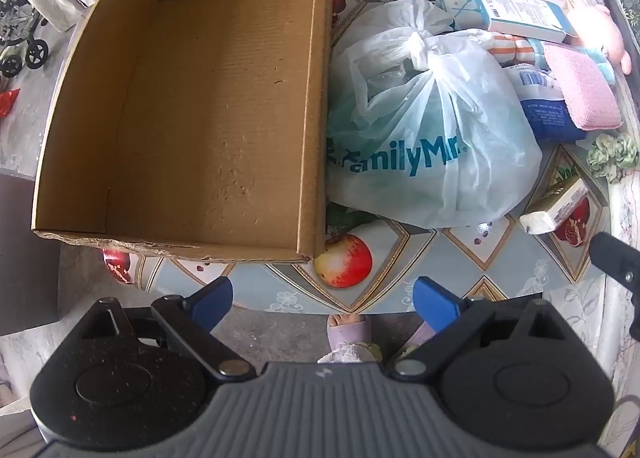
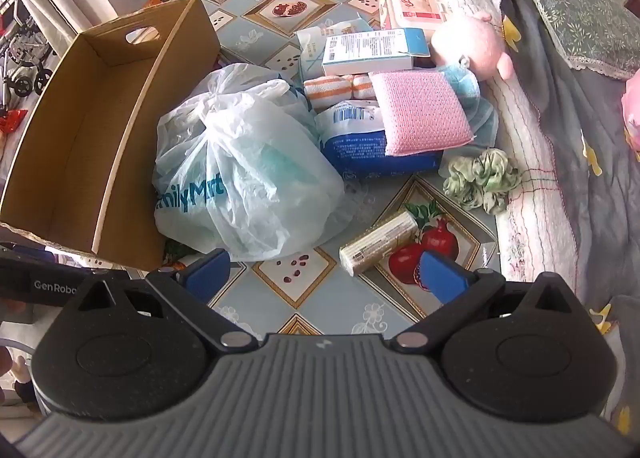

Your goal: Organize soft objects

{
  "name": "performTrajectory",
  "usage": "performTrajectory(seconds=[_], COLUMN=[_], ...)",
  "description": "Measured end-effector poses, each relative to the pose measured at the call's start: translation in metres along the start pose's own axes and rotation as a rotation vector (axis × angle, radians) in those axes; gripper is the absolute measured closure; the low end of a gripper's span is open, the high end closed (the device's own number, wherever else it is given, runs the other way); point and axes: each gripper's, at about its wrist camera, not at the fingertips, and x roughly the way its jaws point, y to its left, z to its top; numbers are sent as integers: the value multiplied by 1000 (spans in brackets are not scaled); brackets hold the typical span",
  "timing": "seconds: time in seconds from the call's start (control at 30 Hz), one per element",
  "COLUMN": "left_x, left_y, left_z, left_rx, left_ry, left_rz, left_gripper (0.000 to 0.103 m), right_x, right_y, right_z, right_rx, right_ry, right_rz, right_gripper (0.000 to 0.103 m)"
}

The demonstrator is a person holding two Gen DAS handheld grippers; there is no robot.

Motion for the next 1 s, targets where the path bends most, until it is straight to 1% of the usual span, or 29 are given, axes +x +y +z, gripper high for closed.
performTrajectory(seconds=[0.4, 0.6, 1.0], left_x=[4, 8, 11], left_y=[-1, 1, 1], left_z=[-1, -1, 0], left_rx=[18, 16, 9], left_ry=[18, 29, 43], left_rz=[2, 6, 15], left_gripper=[5, 5, 5], right_x=[0, 5, 9], right_y=[2, 9, 10], right_z=[7, 4, 5], right_rx=[-2, -14, -22], right_ry=[3, 8, 25], right_rz=[14, 13, 26], right_gripper=[1, 1, 1])
